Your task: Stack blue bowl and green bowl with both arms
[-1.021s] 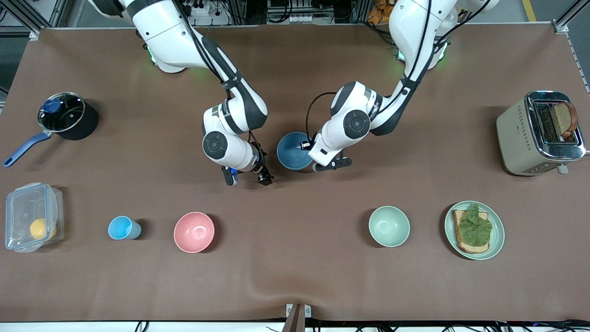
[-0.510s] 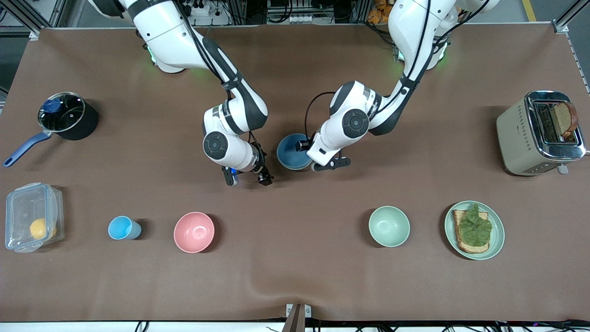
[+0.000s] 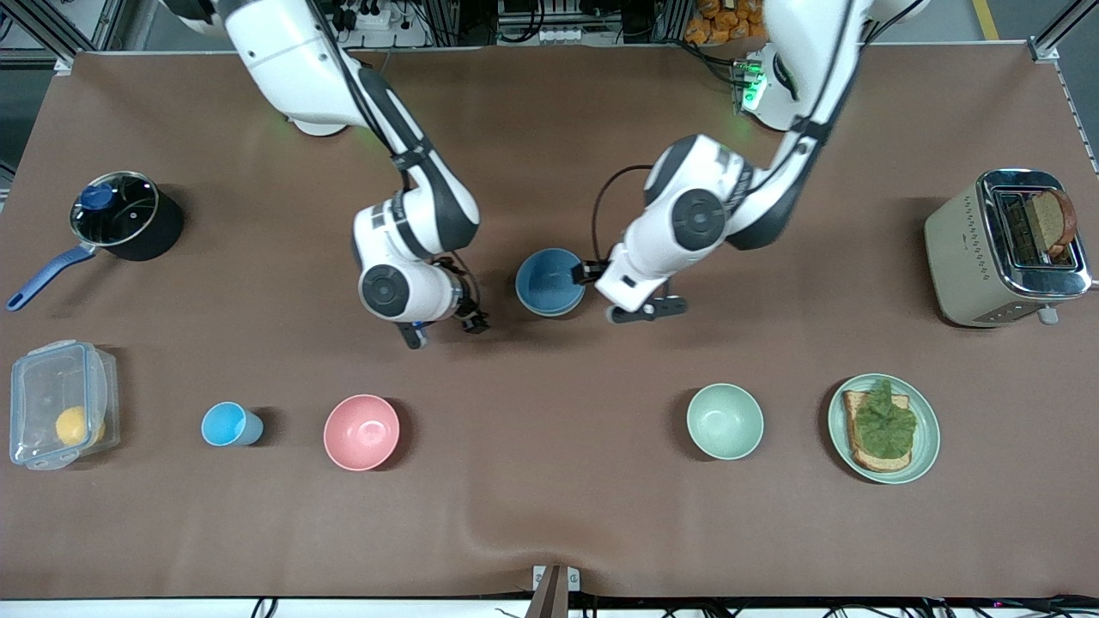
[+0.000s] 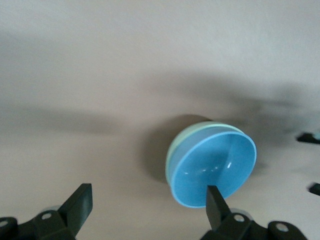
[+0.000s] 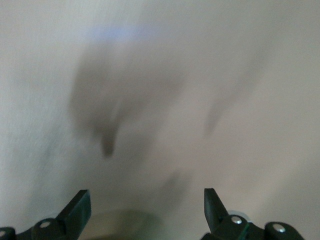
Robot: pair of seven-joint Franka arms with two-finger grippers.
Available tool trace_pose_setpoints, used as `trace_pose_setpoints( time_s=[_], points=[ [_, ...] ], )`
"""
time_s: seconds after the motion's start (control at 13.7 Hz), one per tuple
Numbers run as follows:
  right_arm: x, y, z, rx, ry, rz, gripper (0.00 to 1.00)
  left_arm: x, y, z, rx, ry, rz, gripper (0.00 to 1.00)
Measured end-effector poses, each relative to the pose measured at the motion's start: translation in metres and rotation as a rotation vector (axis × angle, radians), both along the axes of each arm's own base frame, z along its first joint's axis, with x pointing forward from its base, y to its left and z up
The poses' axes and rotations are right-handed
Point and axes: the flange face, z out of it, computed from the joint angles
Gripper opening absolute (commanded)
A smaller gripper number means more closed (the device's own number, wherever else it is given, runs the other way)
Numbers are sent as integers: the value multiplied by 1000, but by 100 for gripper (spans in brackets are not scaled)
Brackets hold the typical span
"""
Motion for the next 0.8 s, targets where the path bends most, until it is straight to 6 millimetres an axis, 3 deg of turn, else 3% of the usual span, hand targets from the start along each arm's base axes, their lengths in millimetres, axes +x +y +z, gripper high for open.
trace_pose_setpoints(
  time_s=[0.15, 0.36, 0.8],
  points=[
    [3, -24, 23, -55, 37, 36, 100, 15, 41, 32, 52, -10, 10, 100],
    [0, -39, 43, -139, 76, 103, 100, 34, 110, 77, 143, -44, 45, 100],
    [9, -89, 102, -237, 164, 267, 100, 71, 255, 135, 152, -138, 118, 100]
  ],
)
